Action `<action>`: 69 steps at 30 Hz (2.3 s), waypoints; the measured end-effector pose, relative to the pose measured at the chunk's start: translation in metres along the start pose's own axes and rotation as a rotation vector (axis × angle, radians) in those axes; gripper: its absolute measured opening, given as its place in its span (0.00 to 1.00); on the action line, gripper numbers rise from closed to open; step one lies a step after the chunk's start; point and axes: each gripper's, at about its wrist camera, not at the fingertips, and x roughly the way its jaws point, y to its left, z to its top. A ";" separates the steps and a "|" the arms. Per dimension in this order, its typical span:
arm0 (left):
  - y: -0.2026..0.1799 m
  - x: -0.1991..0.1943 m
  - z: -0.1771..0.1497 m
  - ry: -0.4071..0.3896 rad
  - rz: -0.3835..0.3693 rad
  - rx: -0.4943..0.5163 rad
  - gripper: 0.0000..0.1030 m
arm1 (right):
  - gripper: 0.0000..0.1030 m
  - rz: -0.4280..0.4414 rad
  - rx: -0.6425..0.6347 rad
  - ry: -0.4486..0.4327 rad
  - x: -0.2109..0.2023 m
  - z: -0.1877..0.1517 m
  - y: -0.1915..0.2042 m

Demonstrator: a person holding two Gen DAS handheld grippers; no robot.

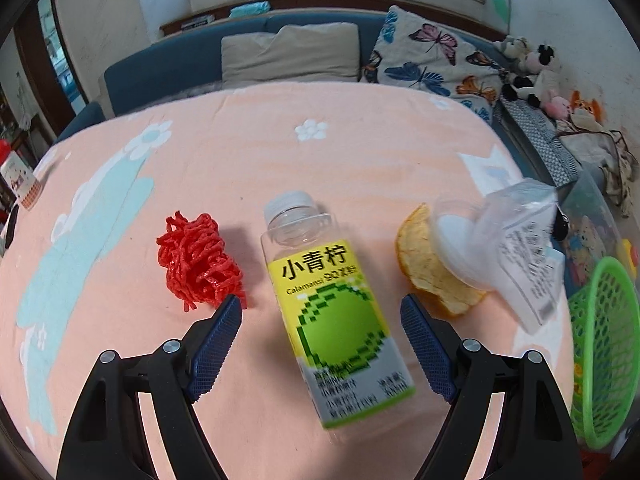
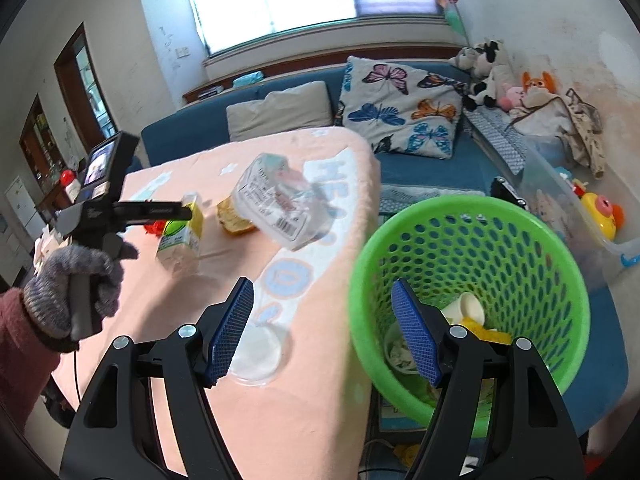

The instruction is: Collect trash

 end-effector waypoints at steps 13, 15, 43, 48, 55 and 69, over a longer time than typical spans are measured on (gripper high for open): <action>0.001 0.032 0.003 0.051 -0.004 -0.015 0.68 | 0.70 0.057 -0.068 0.079 0.021 -0.019 0.028; -0.002 0.035 0.002 0.057 -0.006 -0.007 0.66 | 0.70 0.065 -0.071 0.092 0.024 -0.022 0.030; 0.017 -0.005 -0.024 0.000 -0.039 -0.007 0.53 | 0.72 0.068 -0.154 0.226 0.084 -0.047 0.063; 0.022 -0.021 -0.032 -0.029 -0.050 0.003 0.52 | 0.67 0.046 -0.170 0.225 0.090 -0.048 0.068; 0.030 -0.039 -0.041 -0.051 -0.075 0.000 0.52 | 0.59 0.035 -0.173 0.224 0.092 -0.053 0.071; 0.014 -0.093 -0.058 -0.132 -0.198 0.043 0.52 | 0.59 0.045 -0.163 0.123 0.047 -0.040 0.064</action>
